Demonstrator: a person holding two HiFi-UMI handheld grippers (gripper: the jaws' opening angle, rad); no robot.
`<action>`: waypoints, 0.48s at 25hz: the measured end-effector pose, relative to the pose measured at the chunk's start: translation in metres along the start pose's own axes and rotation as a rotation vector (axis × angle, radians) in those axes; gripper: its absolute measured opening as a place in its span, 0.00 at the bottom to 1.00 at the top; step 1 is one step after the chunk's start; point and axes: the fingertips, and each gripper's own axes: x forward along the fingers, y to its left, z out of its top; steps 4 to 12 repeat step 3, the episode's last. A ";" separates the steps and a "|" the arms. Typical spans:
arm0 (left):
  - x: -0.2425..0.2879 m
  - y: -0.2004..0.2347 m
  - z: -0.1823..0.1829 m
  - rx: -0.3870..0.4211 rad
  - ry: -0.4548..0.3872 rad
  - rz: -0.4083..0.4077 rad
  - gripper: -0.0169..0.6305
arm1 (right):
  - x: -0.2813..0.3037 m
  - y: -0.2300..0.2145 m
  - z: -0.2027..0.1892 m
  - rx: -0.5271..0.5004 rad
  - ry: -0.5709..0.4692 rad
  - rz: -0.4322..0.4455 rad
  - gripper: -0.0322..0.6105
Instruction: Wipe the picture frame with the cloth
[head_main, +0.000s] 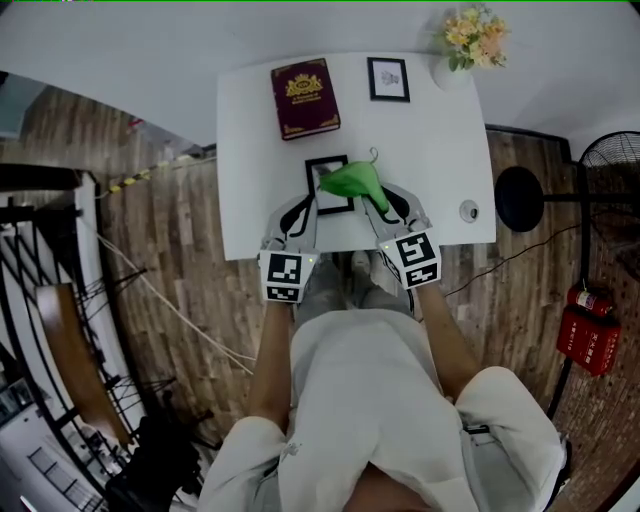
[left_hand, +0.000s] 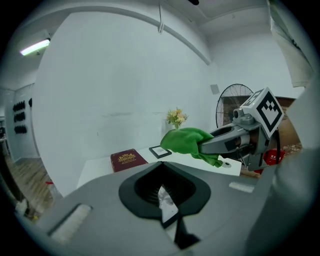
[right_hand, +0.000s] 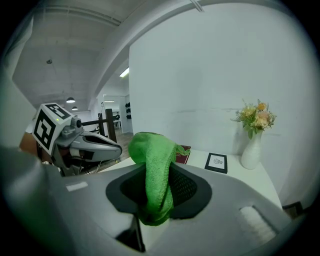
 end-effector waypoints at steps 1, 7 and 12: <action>-0.002 -0.001 0.001 0.003 -0.004 0.003 0.06 | -0.002 0.001 -0.001 0.001 0.000 -0.001 0.20; -0.006 -0.005 0.002 0.009 -0.009 0.008 0.06 | -0.007 0.002 -0.003 0.004 0.000 -0.004 0.20; -0.006 -0.005 0.002 0.009 -0.009 0.008 0.06 | -0.007 0.002 -0.003 0.004 0.000 -0.004 0.20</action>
